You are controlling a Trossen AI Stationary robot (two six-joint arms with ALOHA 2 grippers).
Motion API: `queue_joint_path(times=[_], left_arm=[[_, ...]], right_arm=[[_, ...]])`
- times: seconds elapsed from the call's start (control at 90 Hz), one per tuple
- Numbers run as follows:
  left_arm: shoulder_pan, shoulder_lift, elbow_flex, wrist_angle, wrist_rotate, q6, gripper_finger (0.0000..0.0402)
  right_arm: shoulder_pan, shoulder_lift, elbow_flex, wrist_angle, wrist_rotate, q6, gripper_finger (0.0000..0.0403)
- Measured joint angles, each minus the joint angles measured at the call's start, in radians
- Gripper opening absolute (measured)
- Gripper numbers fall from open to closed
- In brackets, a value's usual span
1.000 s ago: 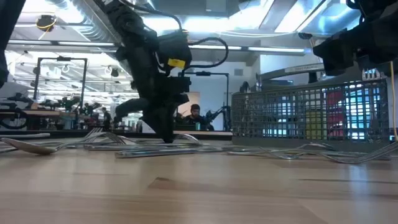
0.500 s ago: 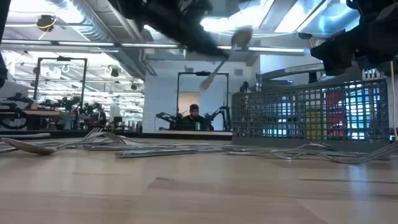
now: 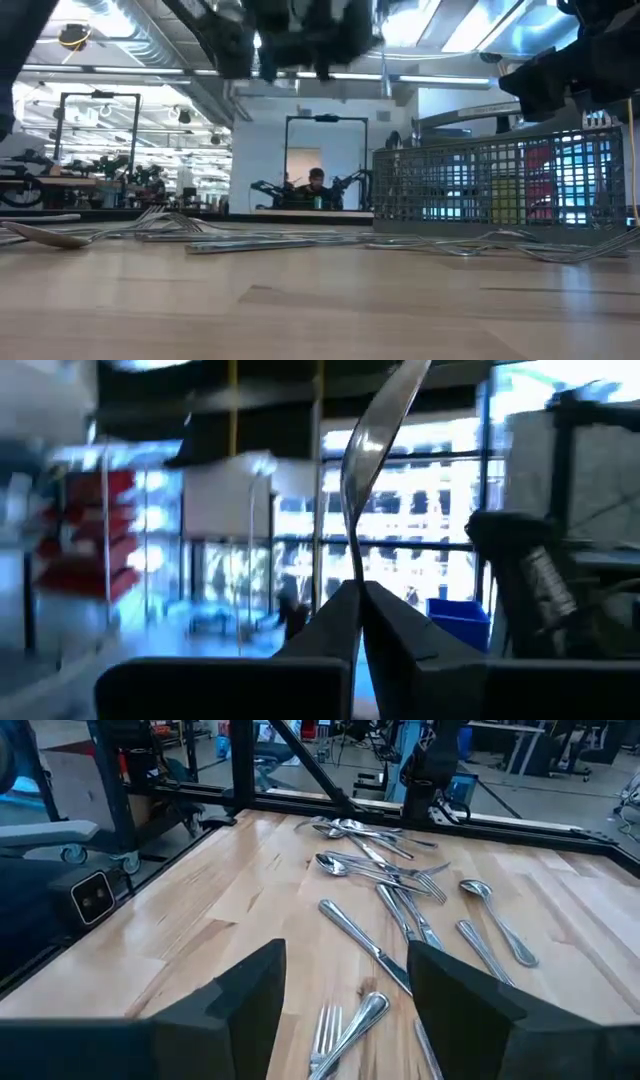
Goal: Sort silverware
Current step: Put the silver spoon into the gray silverware organizer
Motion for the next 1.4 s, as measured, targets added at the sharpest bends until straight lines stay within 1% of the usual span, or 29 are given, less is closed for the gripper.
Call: queue_joint_path(times=[0.078, 0.178, 0.289, 0.433, 0.556, 0.622, 0.678, 0.789, 0.967, 1.111, 1.189, 1.256, 1.322, 1.4], left_arm=[[0.019, 0.058, 0.0, 0.026, 0.048, -0.059, 0.0001], [0.03, 0.121, 0.0, 0.045, 0.06, -0.131, 0.0001], [0.041, 0.169, 0.0, 0.044, 0.071, -0.178, 0.0001], [0.04, 0.194, 0.0, 0.023, 0.073, -0.191, 0.0], [0.04, 0.198, 0.0, -0.034, 0.037, -0.245, 0.0001], [0.045, 0.198, 0.0, -0.037, 0.03, -0.26, 0.0009], [0.051, 0.198, 0.0, -0.024, 0.044, -0.268, 0.0022], [0.066, 0.198, 0.004, 0.011, 0.117, -0.298, 0.0067], [0.093, 0.195, 0.053, 0.023, 0.188, -0.385, 0.0163], [0.123, 0.145, 0.092, 0.019, 0.297, -0.465, 0.0227], [0.138, 0.101, 0.092, 0.02, 0.342, -0.482, 0.0248], [0.152, 0.056, 0.088, 0.006, 0.411, -0.496, 0.0259], [0.166, 0.006, 0.088, 0.005, 0.519, -0.516, 0.0263], [0.175, -0.056, 0.088, -0.009, 0.679, -0.546, 0.0264]], right_arm=[[0.0, 0.0, 0.0, 0.0, 0.0, 0.0, 0.0193], [0.0, 0.0, 0.0, 0.0, 0.0, -0.005, 0.0193], [0.0, 0.0, 0.0, 0.0, 0.0, -0.007, 0.0193], [0.0, 0.0, 0.0, 0.0, 0.0, -0.008, 0.0193], [0.0, 0.0, 0.0, -0.001, 0.0, -0.008, 0.0193], [0.0, 0.0, 0.0, -0.002, 0.0, -0.008, 0.0193], [0.0, 0.0, 0.0, -0.002, 0.0, -0.008, 0.0193], [0.0, 0.0, 0.0, -0.002, 0.0, -0.008, 0.0193], [0.0, 0.0, 0.0, -0.002, 0.0, -0.007, 0.0193], [0.0, 0.0, 0.0, -0.005, 0.0, -0.006, 0.0193], [0.0, 0.0, 0.0, -0.007, 0.0, -0.006, 0.0193], [0.0, 0.0, 0.0, -0.008, 0.0, -0.003, 0.0193], [0.0, 0.0, 0.0, -0.01, 0.0, 0.004, 0.0193], [0.0, 0.0, 0.0, -0.01, 0.0, 0.007, 0.0193]])
